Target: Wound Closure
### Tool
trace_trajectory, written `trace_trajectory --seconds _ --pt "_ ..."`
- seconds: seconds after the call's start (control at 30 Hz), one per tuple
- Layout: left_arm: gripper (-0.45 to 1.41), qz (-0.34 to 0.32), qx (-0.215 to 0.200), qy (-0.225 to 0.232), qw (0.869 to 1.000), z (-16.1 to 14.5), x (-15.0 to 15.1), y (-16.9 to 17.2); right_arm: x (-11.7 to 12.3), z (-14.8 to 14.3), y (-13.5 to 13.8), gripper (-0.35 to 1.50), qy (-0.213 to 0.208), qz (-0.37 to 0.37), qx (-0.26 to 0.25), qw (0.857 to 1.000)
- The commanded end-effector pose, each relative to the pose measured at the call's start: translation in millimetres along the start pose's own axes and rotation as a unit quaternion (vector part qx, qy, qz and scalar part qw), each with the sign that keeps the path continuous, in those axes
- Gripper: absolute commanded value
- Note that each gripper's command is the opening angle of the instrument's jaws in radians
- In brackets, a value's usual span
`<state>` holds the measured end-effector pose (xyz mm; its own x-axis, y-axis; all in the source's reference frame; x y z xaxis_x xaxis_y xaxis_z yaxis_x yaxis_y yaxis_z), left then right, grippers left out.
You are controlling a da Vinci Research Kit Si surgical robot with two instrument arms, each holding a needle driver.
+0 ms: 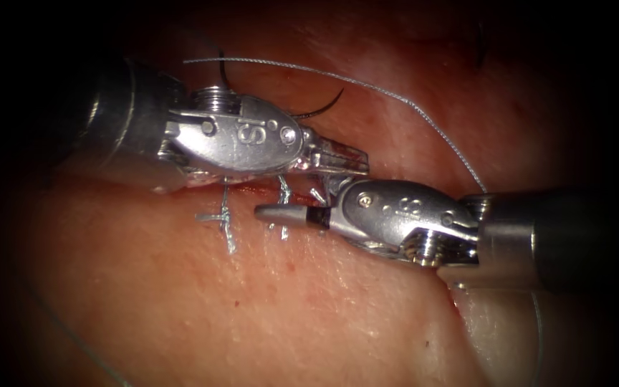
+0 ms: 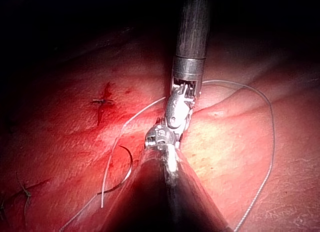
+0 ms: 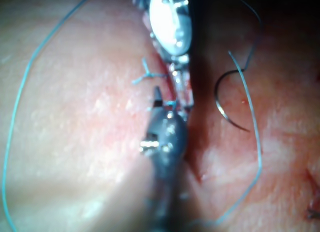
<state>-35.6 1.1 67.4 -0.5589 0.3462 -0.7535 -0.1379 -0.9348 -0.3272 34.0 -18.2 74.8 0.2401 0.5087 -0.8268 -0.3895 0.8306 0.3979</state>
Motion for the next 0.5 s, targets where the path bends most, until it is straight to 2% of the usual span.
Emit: trace_trajectory --seconds 0.03,0.4,0.5 --pt "-0.45 0.001 -0.001 0.001 1.0 0.7 -0.2 -0.1 -0.3 0.8 -0.2 1.33 0.001 0.0 0.002 1.0" --pt "-0.45 0.0 0.002 0.0 1.0 1.0 0.2 0.1 -0.4 1.9 -0.4 1.33 0.001 -0.003 0.007 1.0" --pt "-0.45 0.0 0.002 0.0 1.0 1.0 0.2 0.1 -0.4 1.9 -0.2 1.26 0.001 -0.003 0.007 1.0"
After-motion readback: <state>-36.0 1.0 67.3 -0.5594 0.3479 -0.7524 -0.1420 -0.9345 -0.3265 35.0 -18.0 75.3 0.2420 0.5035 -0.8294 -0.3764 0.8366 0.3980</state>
